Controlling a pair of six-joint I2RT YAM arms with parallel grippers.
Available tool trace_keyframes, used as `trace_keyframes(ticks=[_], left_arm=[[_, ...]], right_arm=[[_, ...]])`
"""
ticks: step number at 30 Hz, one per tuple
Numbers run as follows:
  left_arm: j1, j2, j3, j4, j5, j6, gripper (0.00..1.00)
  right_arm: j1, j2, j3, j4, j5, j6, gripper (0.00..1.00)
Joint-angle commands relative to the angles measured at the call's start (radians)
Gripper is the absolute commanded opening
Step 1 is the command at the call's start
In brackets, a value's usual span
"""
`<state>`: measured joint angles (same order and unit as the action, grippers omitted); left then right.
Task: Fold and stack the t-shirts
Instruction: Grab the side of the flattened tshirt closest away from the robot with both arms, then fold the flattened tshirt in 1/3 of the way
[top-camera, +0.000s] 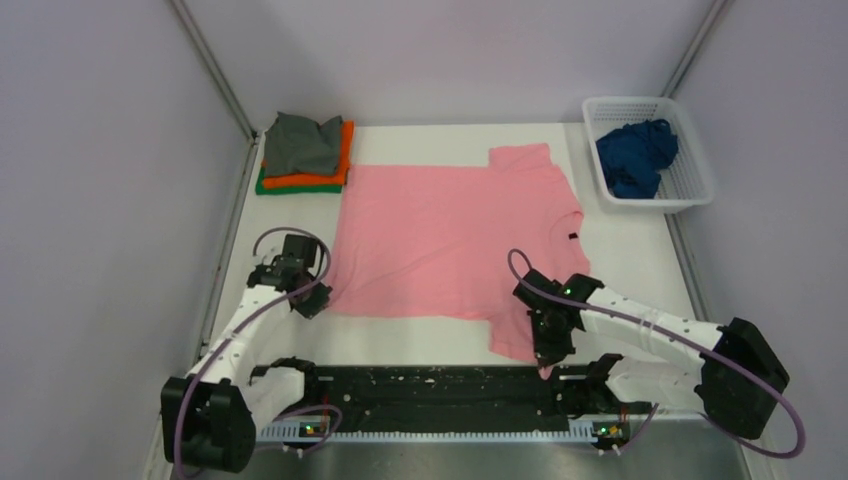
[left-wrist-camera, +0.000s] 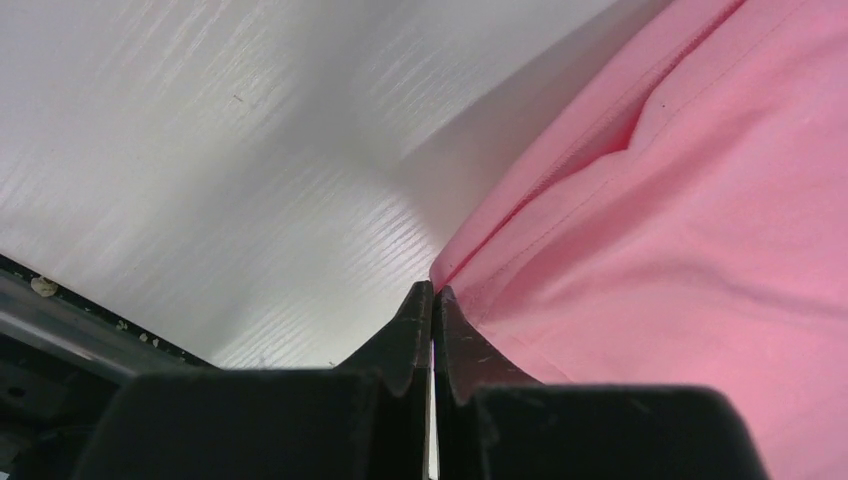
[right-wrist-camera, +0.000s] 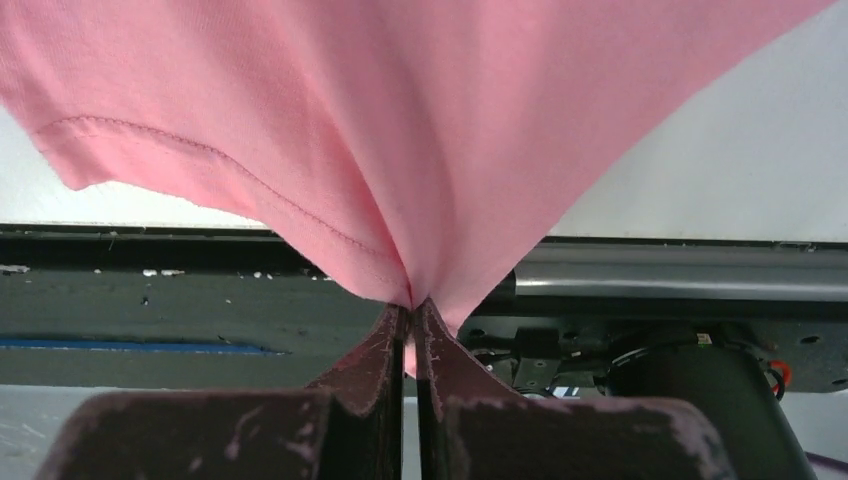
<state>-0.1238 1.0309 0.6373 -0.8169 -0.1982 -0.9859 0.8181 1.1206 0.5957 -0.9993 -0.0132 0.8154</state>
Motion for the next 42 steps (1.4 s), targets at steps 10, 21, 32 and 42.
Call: trace_keyframes(ticks=[10,21,32,42], left_arm=[[0.006,0.117,0.167,0.083,0.065,0.025,0.0],[0.017,0.37,0.408,0.17,0.014,0.065,0.0],[0.044,0.584,0.564,0.236,-0.001,0.108,0.0],[0.046,0.695,0.728,0.155,-0.005,0.173,0.96]], right_arm=[[-0.305,0.08,0.366,-0.043,0.08,-0.307,0.0],[-0.489,0.245,0.597,0.054,0.15,-0.468,0.0],[-0.605,0.435,0.708,0.231,0.116,-0.534,0.0],[-0.649,0.6,0.829,0.367,0.204,-0.506,0.81]])
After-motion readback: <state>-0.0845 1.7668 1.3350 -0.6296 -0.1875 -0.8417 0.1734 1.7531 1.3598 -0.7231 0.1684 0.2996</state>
